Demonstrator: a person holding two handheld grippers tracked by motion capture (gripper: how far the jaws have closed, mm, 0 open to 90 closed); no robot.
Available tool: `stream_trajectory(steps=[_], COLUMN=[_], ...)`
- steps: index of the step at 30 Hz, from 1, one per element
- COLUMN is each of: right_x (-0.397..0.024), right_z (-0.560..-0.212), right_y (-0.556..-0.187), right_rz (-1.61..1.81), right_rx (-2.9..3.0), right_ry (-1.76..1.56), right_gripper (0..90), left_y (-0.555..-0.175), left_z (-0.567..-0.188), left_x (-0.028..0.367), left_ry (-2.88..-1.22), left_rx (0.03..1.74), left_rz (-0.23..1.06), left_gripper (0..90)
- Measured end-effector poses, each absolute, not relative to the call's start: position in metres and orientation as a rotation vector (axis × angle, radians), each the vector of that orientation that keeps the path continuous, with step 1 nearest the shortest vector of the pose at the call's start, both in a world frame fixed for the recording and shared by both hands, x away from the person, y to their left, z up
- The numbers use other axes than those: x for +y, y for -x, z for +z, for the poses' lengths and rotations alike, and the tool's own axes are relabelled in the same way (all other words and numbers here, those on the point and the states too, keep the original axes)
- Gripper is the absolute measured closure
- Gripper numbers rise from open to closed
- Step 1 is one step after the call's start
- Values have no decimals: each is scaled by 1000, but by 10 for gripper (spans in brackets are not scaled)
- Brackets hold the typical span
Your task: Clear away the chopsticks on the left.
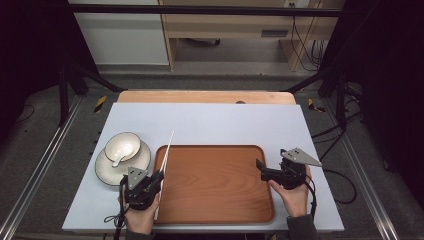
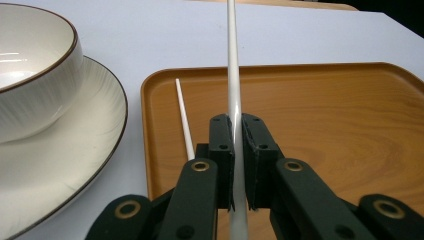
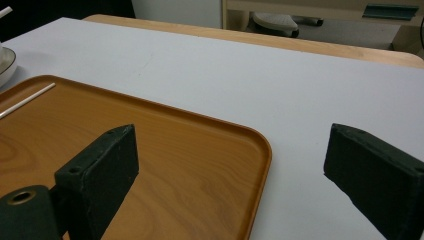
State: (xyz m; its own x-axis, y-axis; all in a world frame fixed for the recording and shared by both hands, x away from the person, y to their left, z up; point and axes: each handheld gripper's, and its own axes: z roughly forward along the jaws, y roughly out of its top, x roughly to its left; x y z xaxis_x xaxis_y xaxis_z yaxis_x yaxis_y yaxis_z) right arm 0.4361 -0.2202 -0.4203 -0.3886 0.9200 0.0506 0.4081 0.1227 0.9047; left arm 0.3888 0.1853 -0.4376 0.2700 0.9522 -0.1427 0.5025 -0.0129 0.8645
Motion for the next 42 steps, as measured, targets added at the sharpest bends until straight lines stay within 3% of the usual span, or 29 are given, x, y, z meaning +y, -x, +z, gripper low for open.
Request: stream_trajectory(steps=[42], right_x=[-216], right_z=[-424], right_y=[-439], right_rz=[1213], right_rx=[1894], right_ry=[-1278], right_gripper=[78], left_y=[-399], left_z=[-482], left_x=[168], left_ry=[-1722], left_rx=[1531], left_rz=[579], left_gripper=[835])
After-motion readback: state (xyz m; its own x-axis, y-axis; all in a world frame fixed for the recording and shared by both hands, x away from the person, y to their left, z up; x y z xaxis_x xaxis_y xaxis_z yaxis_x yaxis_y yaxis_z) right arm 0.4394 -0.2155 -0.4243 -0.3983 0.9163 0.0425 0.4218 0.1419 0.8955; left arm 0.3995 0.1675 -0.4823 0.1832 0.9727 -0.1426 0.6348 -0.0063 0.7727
